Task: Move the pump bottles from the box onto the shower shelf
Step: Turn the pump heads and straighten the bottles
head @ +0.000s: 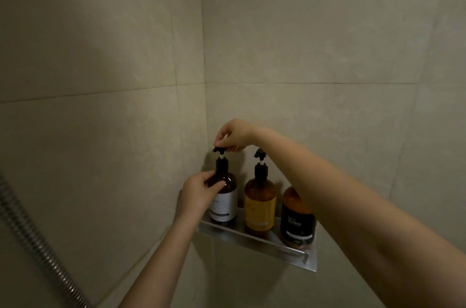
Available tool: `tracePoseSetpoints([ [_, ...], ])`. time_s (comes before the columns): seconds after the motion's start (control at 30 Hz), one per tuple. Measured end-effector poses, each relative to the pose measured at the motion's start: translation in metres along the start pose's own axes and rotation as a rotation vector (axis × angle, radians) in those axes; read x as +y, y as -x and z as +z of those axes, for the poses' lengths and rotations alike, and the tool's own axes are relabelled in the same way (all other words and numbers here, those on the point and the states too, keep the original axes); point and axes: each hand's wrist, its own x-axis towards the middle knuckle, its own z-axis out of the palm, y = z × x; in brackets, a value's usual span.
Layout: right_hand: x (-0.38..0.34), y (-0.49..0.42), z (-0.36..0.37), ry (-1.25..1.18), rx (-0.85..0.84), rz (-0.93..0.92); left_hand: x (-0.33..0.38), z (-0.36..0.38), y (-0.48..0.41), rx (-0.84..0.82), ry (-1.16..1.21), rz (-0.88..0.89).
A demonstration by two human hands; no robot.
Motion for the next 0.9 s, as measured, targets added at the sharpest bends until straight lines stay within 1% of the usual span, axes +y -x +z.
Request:
tracePoseSetpoints([
  [0.07, -0.007, 0.009, -0.005, 0.072, 0.069, -0.016, -0.002, 0.000, -0.002, -0.023, 0.002, -0.004],
  [0.1, -0.011, 0.017, -0.011, 0.051, 0.142, -0.035, -0.003, 0.000, -0.002, -0.030, 0.005, -0.005],
  [0.2, -0.012, 0.062, -0.031, -0.106, 0.433, -0.132, -0.007, 0.001, -0.006, -0.032, 0.006, 0.001],
  [0.27, 0.004, 0.101, -0.039, -0.193, 0.606, -0.167, -0.009, 0.001, -0.009, -0.023, -0.001, 0.004],
  [0.33, 0.030, 0.137, -0.038, -0.276, 0.760, -0.137, -0.009, 0.001, -0.011, -0.031, 0.006, -0.001],
  [0.4, 0.060, 0.166, -0.027, -0.328, 0.890, -0.039, -0.009, 0.000, -0.012, -0.046, 0.009, -0.002],
  [0.47, 0.089, 0.187, -0.007, -0.385, 0.957, 0.067, -0.009, 0.000, -0.013, -0.048, 0.008, 0.004],
  [0.53, 0.113, 0.204, 0.021, -0.436, 0.958, 0.146, -0.010, 0.001, -0.015, -0.032, 0.004, 0.007],
  [0.57, 0.121, 0.210, 0.035, -0.443, 0.920, 0.190, -0.010, 0.001, -0.015, -0.026, 0.003, 0.004],
  [0.7, 0.133, 0.215, 0.081, -0.426, 0.662, 0.407, -0.008, 0.002, -0.016, -0.031, 0.001, -0.006],
  [0.8, 0.131, 0.206, 0.094, -0.396, 0.574, 0.424, -0.008, 0.003, -0.016, -0.047, 0.019, -0.031],
  [0.9, 0.131, 0.197, 0.097, -0.357, 0.583, 0.430, -0.009, 0.005, -0.016, -0.093, 0.076, -0.055],
])
